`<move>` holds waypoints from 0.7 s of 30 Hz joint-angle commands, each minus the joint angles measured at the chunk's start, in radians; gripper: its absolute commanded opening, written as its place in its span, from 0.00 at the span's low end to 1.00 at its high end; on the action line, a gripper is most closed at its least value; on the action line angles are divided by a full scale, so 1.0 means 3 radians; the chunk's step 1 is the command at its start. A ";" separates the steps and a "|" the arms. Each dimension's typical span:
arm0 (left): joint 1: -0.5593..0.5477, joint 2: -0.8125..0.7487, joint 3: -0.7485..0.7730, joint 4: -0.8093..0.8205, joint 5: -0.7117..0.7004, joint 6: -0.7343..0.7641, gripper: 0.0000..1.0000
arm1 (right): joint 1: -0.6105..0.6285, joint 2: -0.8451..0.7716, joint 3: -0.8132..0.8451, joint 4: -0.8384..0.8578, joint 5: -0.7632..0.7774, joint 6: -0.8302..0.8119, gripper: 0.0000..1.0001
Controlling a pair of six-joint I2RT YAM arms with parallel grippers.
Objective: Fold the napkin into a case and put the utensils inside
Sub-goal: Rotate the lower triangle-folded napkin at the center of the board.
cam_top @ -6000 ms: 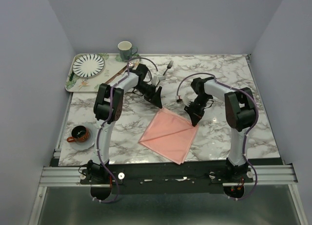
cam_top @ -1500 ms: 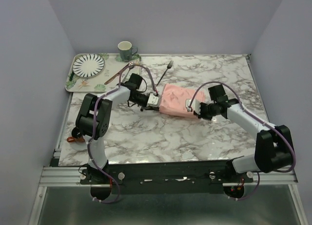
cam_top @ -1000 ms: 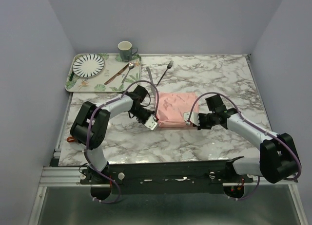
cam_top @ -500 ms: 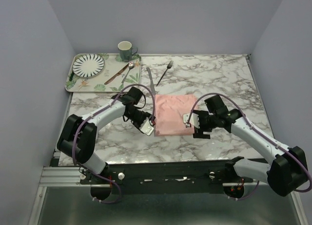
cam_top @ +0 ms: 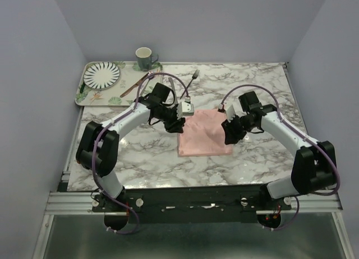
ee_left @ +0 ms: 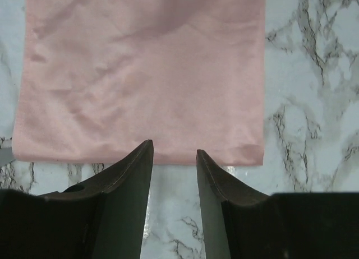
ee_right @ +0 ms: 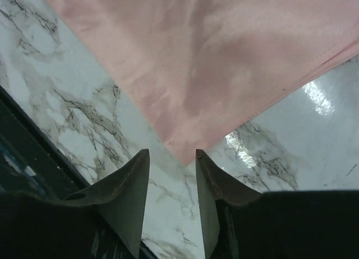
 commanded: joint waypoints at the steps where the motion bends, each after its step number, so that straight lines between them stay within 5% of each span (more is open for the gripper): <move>1: -0.0023 0.0412 0.0382 0.0134 -0.0185 -0.1261 0.49 | -0.0198 0.0373 0.0215 -0.0179 -0.0329 0.0798 0.45; 10: -0.0054 0.1077 0.0929 -0.0321 -0.0456 -0.1575 0.46 | -0.0214 0.1027 0.0246 -0.0353 -0.0422 0.0952 0.38; 21: -0.0258 0.0976 0.0511 -0.0755 -0.0559 -0.1406 0.45 | -0.0214 0.1452 0.0480 -0.0609 0.0084 0.0906 0.37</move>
